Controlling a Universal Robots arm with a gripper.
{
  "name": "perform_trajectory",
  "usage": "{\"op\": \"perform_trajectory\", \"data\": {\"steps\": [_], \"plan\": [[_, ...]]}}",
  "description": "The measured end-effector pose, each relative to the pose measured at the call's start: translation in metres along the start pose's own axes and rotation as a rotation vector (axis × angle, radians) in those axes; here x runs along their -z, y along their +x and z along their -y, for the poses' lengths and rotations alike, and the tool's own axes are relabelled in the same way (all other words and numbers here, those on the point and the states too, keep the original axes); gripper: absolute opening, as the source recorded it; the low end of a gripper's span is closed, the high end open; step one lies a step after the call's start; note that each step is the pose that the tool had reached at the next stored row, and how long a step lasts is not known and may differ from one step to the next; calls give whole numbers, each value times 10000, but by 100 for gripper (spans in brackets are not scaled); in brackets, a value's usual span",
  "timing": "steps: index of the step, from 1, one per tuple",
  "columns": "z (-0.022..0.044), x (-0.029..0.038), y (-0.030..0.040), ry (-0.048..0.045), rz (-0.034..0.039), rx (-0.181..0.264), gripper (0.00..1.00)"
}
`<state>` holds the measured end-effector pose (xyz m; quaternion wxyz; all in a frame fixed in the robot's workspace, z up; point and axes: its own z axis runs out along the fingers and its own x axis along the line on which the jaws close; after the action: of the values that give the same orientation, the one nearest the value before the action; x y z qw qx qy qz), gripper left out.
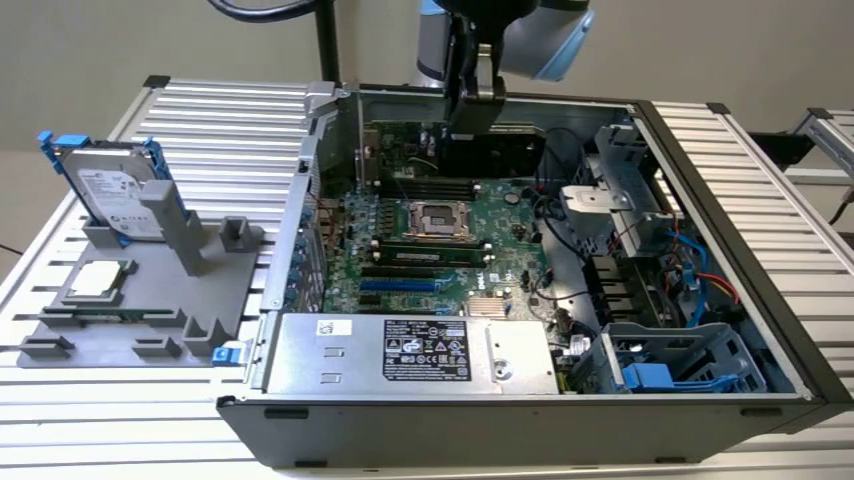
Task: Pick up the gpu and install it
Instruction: 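Insert the gpu into the slot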
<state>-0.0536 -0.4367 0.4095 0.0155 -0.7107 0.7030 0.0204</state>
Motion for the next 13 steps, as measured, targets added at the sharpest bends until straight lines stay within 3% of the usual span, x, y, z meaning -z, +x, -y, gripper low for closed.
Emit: {"op": "perform_trajectory", "data": {"steps": [13], "plan": [[0,-76,4,-29,10,-1,0]]}}
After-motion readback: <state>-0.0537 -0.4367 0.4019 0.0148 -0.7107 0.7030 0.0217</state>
